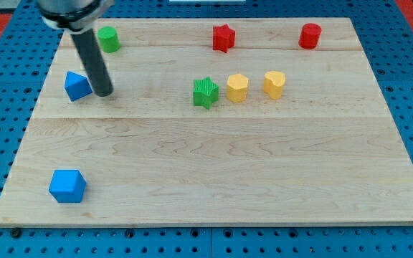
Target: Move blue cube towards center right
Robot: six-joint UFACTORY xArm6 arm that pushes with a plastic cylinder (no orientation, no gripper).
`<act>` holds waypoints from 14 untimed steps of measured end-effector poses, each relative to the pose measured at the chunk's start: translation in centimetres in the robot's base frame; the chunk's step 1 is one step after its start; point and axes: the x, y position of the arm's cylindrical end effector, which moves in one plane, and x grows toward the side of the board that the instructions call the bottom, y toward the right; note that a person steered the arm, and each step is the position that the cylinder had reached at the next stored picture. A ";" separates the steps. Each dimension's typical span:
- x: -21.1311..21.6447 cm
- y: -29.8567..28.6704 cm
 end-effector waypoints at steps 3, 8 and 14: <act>7.4 -4.5; 18.1 8.1; 16.8 19.3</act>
